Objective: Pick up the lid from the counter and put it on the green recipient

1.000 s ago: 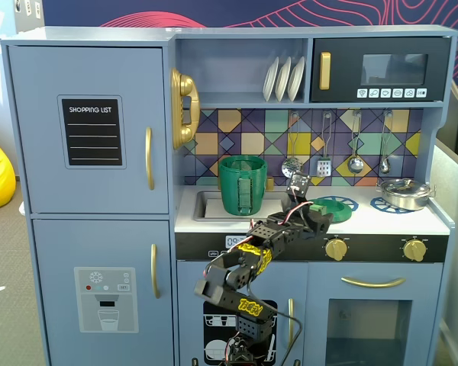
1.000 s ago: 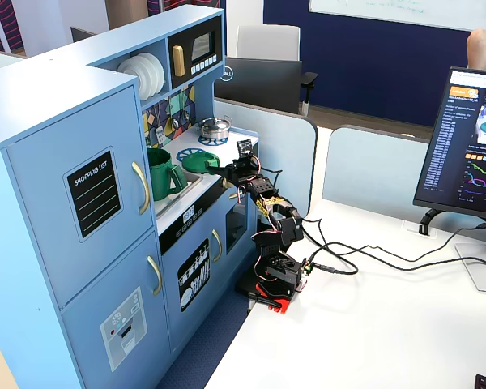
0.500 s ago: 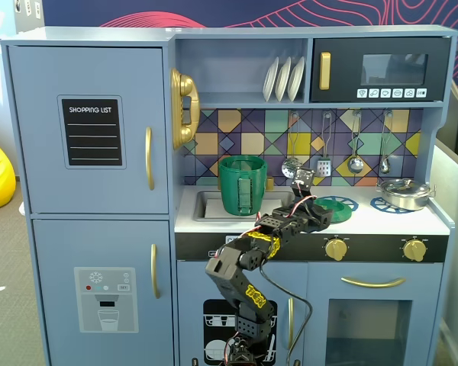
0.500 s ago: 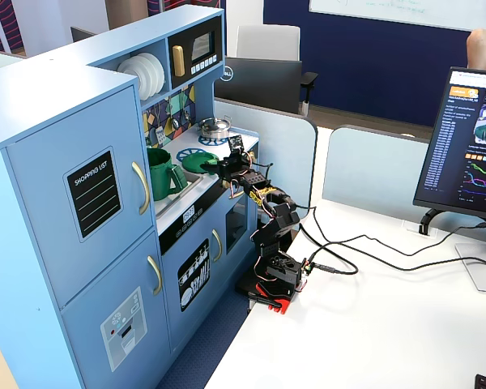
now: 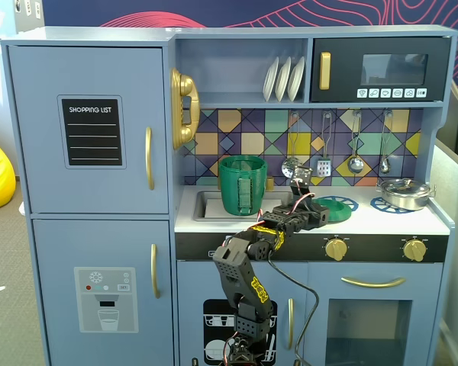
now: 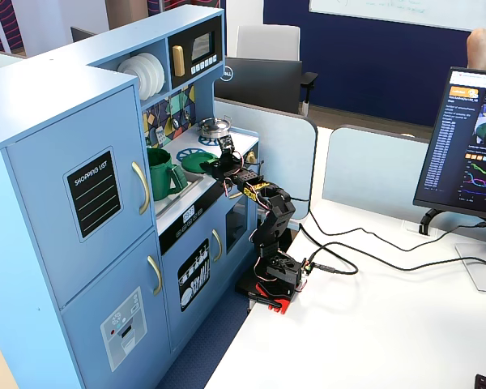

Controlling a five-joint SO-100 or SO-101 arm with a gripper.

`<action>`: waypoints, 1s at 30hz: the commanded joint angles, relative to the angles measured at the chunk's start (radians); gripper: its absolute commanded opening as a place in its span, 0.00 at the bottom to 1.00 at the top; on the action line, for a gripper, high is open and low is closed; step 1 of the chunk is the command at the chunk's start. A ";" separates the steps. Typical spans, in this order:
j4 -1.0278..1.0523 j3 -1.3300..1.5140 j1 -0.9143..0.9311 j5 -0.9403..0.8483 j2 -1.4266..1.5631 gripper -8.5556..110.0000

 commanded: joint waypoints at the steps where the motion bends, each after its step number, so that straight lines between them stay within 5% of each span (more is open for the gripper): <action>1: -0.037 -0.094 -0.028 -0.006 0.000 0.07; 8: -0.011 -0.175 -0.037 0.006 0.009 0.07; 30: 0.508 -0.796 -0.262 0.012 0.063 0.07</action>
